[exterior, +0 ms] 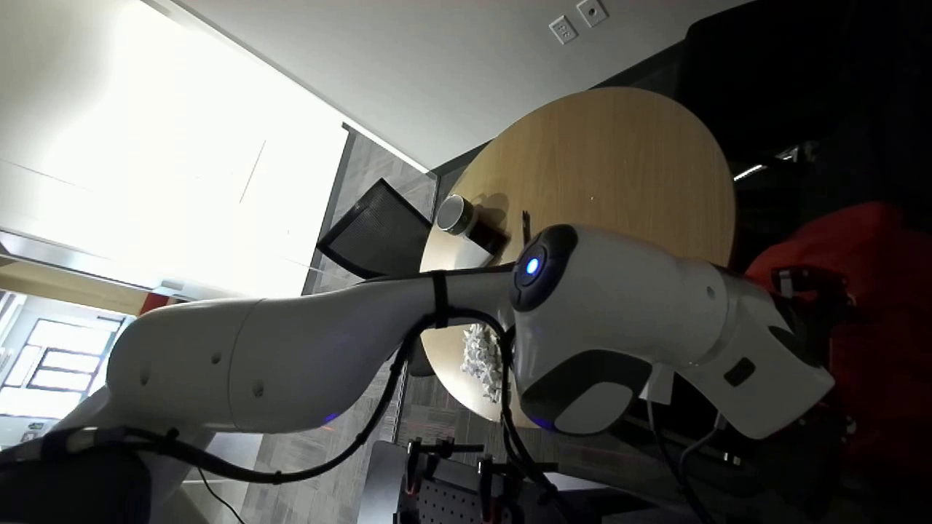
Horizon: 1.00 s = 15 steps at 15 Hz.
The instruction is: Move the orange cloth to the table
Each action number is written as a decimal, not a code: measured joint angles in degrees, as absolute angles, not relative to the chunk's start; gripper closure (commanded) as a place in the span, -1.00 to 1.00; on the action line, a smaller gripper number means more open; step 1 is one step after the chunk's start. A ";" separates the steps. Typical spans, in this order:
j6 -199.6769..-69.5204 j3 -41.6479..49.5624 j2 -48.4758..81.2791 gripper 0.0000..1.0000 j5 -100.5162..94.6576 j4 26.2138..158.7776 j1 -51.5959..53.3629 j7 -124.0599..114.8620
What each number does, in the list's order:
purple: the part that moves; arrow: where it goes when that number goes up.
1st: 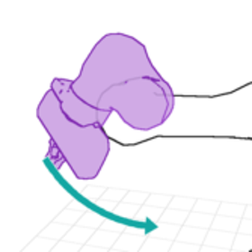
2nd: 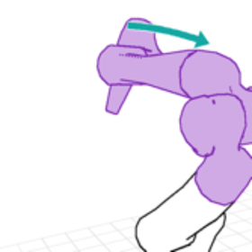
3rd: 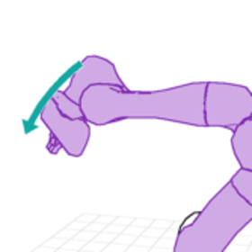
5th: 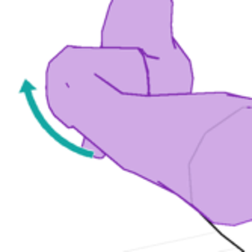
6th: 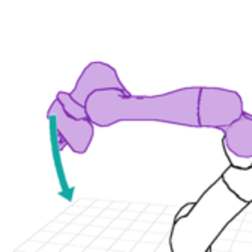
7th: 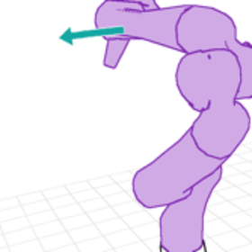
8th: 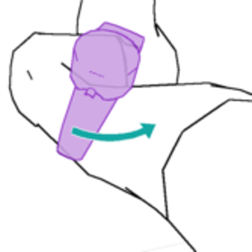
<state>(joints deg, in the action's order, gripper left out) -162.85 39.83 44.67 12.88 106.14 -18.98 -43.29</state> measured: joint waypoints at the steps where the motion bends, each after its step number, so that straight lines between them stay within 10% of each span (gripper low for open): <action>1: -162.28 40.03 45.83 -1.00 12.88 105.24 -19.05 -43.99; 5: -161.13 40.07 48.41 -1.00 12.88 102.60 -19.49 -45.72; 6: -160.98 40.07 48.76 -0.50 12.88 102.12 -19.60 -45.94; 15: -160.40 40.05 49.43 0.74 12.88 99.94 -19.98 -46.35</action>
<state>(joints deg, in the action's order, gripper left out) -160.40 40.05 49.43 12.88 99.94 -19.98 -46.35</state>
